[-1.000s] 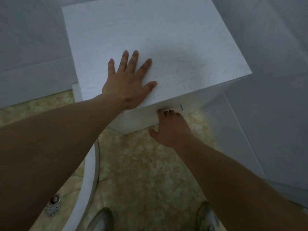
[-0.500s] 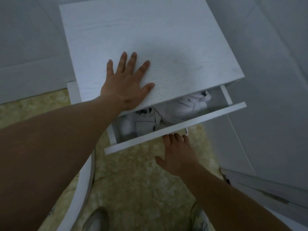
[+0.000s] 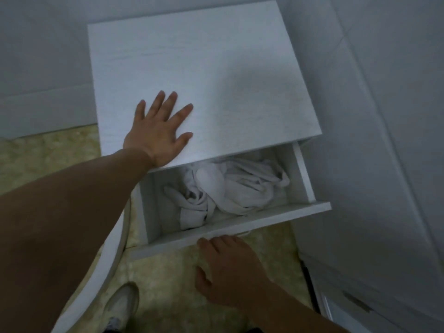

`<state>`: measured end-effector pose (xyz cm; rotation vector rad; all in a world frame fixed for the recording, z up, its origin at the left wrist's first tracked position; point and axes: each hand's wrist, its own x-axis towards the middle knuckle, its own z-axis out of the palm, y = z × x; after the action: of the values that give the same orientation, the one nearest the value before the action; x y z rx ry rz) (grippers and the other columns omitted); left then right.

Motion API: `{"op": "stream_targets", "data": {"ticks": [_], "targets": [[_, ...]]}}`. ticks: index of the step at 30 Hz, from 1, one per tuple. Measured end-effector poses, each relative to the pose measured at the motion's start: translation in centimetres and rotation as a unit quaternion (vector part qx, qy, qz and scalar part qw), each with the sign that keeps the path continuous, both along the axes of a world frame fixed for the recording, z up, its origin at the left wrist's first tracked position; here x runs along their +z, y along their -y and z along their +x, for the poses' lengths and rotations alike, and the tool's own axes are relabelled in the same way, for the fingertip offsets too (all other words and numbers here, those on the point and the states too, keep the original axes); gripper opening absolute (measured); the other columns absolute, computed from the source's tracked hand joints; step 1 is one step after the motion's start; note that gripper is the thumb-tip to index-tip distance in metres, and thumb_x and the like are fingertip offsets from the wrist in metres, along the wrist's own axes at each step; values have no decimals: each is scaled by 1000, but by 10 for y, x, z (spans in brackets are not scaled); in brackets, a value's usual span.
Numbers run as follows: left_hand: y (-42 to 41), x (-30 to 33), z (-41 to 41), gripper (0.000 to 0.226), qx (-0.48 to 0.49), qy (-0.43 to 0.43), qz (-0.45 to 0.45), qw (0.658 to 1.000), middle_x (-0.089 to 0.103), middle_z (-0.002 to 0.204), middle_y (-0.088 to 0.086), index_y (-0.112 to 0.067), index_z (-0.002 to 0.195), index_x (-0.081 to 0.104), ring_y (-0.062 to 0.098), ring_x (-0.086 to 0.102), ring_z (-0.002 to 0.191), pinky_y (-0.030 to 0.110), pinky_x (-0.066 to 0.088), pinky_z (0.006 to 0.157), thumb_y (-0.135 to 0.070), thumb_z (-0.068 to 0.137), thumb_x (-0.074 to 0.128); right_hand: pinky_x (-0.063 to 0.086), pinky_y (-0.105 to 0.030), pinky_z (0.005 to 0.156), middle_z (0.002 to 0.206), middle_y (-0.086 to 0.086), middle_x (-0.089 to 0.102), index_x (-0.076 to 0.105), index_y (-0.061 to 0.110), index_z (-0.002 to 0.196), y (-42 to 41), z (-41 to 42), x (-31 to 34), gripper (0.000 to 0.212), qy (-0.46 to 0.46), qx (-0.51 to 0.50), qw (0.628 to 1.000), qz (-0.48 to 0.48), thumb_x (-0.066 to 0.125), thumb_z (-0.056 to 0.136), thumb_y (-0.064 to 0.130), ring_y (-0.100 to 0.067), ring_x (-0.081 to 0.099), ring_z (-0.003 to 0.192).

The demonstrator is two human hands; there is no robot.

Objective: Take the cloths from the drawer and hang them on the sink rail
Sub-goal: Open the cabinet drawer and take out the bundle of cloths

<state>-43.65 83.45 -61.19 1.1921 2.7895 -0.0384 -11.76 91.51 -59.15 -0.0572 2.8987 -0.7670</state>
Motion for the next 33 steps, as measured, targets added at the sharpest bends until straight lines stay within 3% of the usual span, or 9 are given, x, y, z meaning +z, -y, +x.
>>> {"op": "stream_targets", "data": {"ticks": [4, 9, 12, 16, 20, 24, 26, 29, 33], "targets": [[1, 1, -1, 66, 4, 0, 2, 1000, 1, 165, 2, -41, 153, 1, 21, -6, 150, 54, 2, 119, -67, 93, 9, 49, -35, 73, 92, -4, 65, 60, 15, 116, -37, -31, 17, 43, -44, -18, 999, 6, 55, 83, 42, -22, 58, 81], [1, 1, -1, 65, 0, -4, 1, 1000, 4, 165, 4, -39, 154, 4, 23, -3, 151, 55, 4, 118, -65, 94, 12, 42, -46, 97, 119, -6, 61, 53, 18, 128, -71, -65, 0, 56, 63, -76, 992, 72, 48, 83, 52, -27, 55, 110], [3, 5, -1, 65, 0, 2, -13, 1000, 3, 165, 4, -38, 154, 4, 24, -4, 151, 55, 4, 118, -64, 94, 12, 27, -58, 111, 146, -7, 43, 34, 24, 144, -82, -80, -18, 71, 136, -73, 982, 107, 46, 84, 61, -29, 37, 136], [1, 11, 4, 67, -13, 3, -16, 1000, 0, 164, 8, -35, 155, 9, 26, -8, 150, 55, 4, 119, -63, 94, 8, 16, -65, 114, 159, -6, 21, 18, 30, 152, -94, -96, -29, 85, 199, -97, 970, 96, 50, 83, 67, -31, 13, 148], [17, 7, 33, 55, -18, -42, 123, 991, 16, 161, 16, -21, 146, 39, 31, 4, 150, 55, 10, 118, -49, 99, 29, 8, -70, 113, 165, -3, 2, 3, 38, 155, -96, -93, -47, 99, 232, -96, 965, 75, 54, 77, 75, -34, -4, 150], [45, -8, 107, 56, -149, -6, 187, 971, 27, 157, 20, -16, 144, 44, 37, 18, 147, 60, 16, 115, -38, 93, 46, 7, -71, 113, 165, 0, -13, -12, 45, 152, -95, -89, -64, 111, 256, -93, 960, 65, 57, 72, 79, -34, -15, 150], [55, -17, 138, 58, -135, 8, 198, 971, 31, 154, 21, -14, 142, 47, 37, 23, 145, 60, 22, 113, -38, 90, 51, 8, -71, 113, 165, 0, -15, -15, 47, 151, -93, -88, -70, 115, 258, -95, 960, 55, 60, 70, 79, -35, -16, 150], [66, -35, 160, 70, -56, 76, 165, 982, 30, 155, 19, -13, 146, 38, 36, 22, 145, 55, 29, 112, -48, 88, 54, 11, -73, 111, 165, -1, -14, -13, 46, 152, -93, -88, -77, 118, 251, -95, 962, 59, 63, 68, 78, -37, -15, 149], [51, -61, 169, 111, -4, 154, 42, 987, 12, 162, 11, -21, 156, 7, 32, 7, 148, 57, 24, 114, -73, 72, 58, 12, -73, 110, 164, 1, -17, -15, 52, 149, -96, -85, -89, 121, 258, -109, 959, 51, 67, 64, 78, -37, -15, 149]]}}
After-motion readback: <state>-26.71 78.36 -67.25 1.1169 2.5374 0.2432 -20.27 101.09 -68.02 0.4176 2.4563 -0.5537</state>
